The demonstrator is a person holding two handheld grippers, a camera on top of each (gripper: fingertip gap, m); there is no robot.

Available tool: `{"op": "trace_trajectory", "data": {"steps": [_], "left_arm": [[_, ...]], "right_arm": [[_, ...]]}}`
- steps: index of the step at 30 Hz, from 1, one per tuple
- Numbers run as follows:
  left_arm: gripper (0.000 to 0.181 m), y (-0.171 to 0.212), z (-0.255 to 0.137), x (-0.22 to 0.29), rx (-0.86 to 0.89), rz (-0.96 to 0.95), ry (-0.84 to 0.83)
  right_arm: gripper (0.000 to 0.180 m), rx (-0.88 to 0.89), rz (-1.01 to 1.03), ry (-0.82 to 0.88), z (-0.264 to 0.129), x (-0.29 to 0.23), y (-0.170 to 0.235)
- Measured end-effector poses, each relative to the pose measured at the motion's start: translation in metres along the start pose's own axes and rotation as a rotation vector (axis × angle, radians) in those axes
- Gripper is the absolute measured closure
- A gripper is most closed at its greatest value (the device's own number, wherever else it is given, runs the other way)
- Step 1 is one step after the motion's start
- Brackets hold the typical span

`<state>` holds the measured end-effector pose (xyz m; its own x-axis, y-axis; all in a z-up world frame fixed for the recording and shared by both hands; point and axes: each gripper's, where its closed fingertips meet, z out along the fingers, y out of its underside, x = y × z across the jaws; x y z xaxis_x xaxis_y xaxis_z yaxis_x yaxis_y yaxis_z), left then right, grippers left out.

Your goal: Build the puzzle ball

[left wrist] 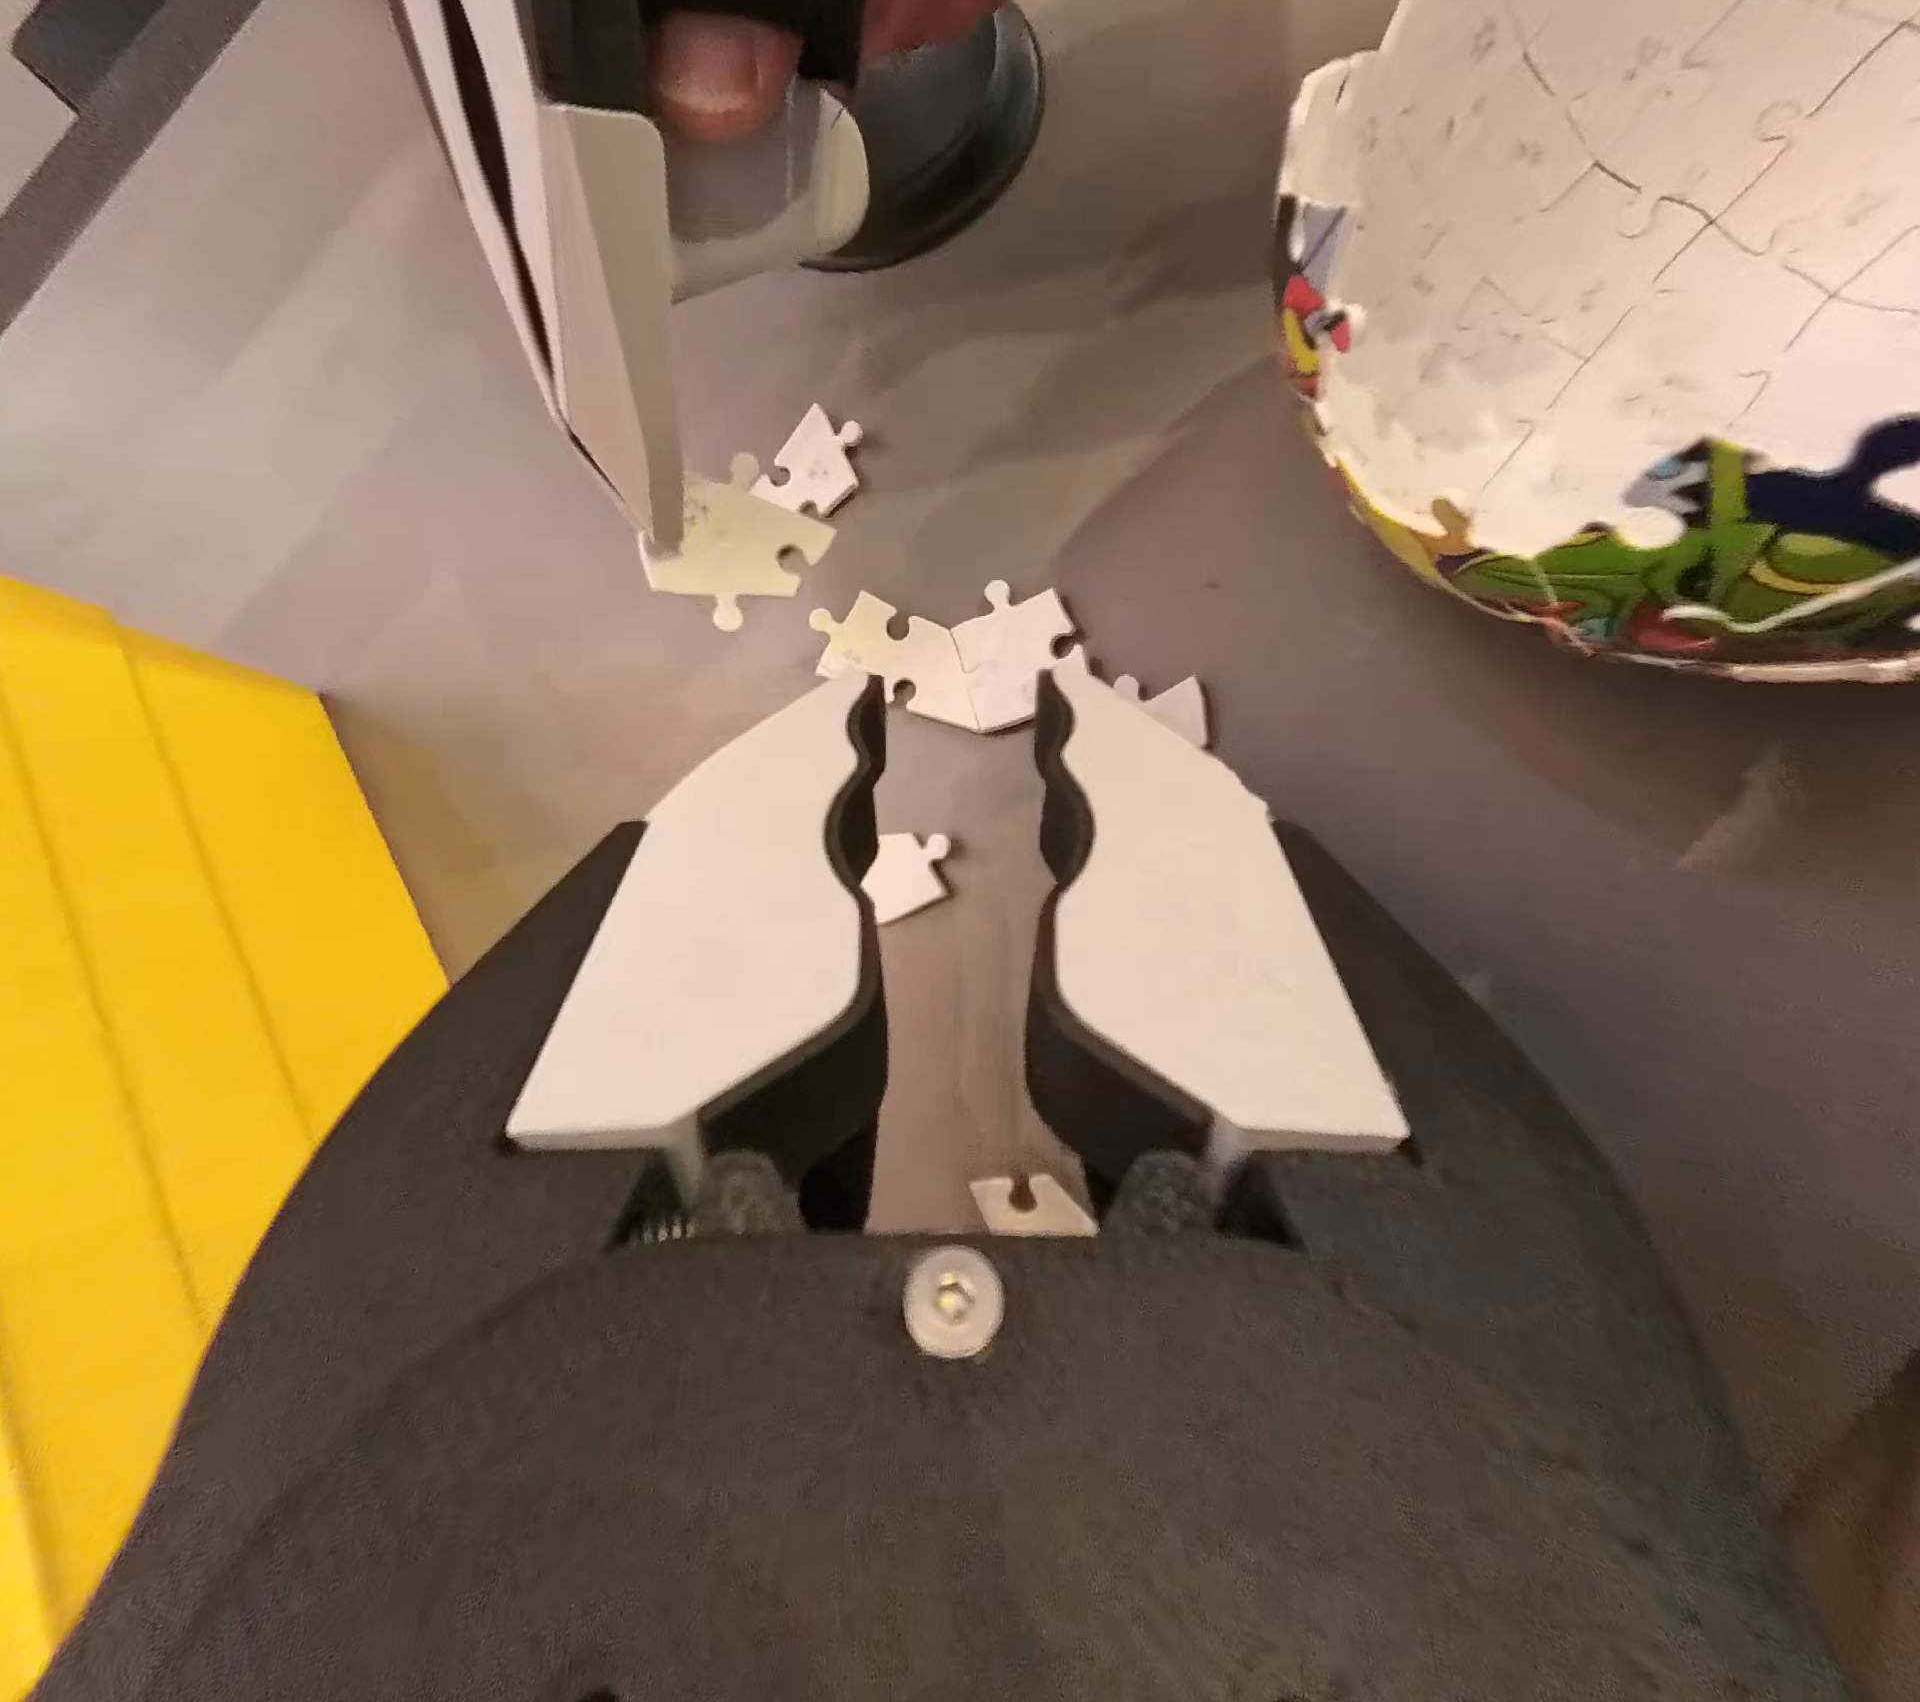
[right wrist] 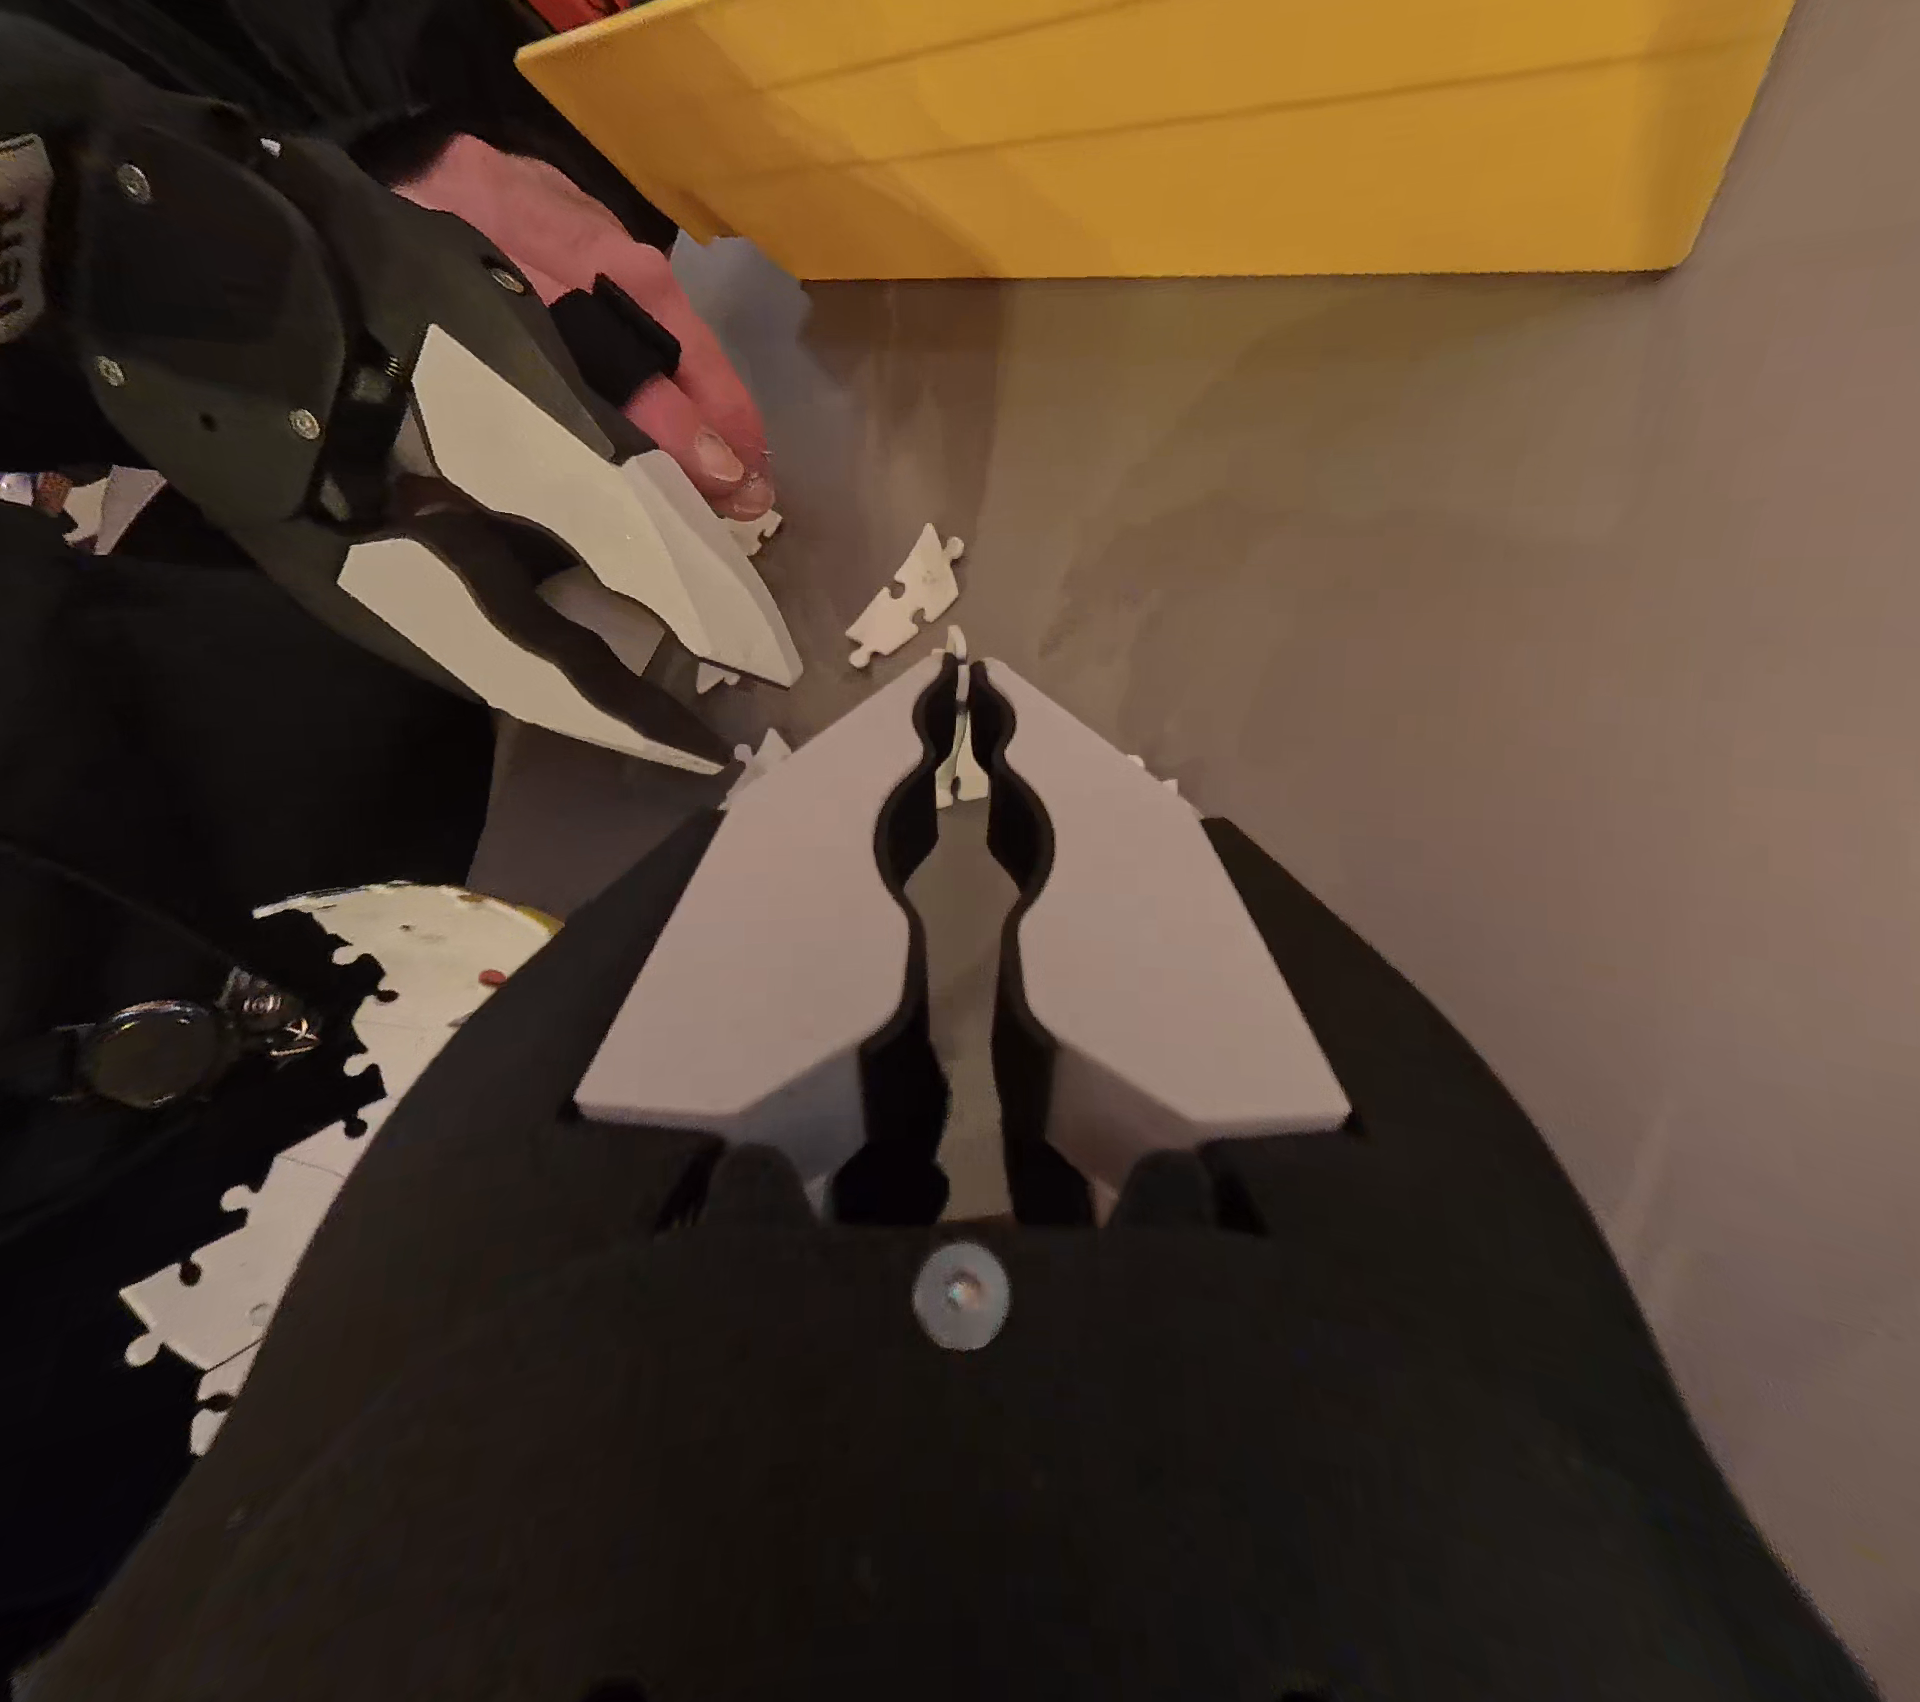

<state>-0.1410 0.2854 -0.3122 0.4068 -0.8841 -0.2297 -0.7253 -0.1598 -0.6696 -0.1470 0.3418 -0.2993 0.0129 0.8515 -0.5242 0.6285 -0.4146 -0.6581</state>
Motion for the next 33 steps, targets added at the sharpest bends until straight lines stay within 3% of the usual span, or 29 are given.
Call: {"op": "trace_trajectory", "data": {"steps": [1, 15, 22, 29, 33], "left_arm": [[0.152, 0.0, 0.002, 0.0, -0.001, -0.007, 0.011], [0.149, 0.0, 0.014, -0.008, 0.008, -0.087, 0.043], [0.152, -0.003, 0.008, -0.032, 0.094, -0.34, 0.005], [0.166, -0.032, -0.002, -0.04, 0.32, -0.611, 0.166], [0.17, -0.038, -0.005, -0.042, 0.367, -0.662, 0.213]], "right_arm": [[0.18, -0.004, 0.003, -0.002, 0.001, 0.001, 0.001], [0.179, 0.047, 0.043, -0.037, 0.005, 0.008, -0.002], [0.18, 0.265, 0.061, -0.113, -0.017, -0.009, -0.029], [0.18, 0.368, 0.033, -0.132, -0.024, -0.023, -0.038], [0.18, 0.397, 0.032, -0.13, -0.027, -0.025, -0.04]]}}
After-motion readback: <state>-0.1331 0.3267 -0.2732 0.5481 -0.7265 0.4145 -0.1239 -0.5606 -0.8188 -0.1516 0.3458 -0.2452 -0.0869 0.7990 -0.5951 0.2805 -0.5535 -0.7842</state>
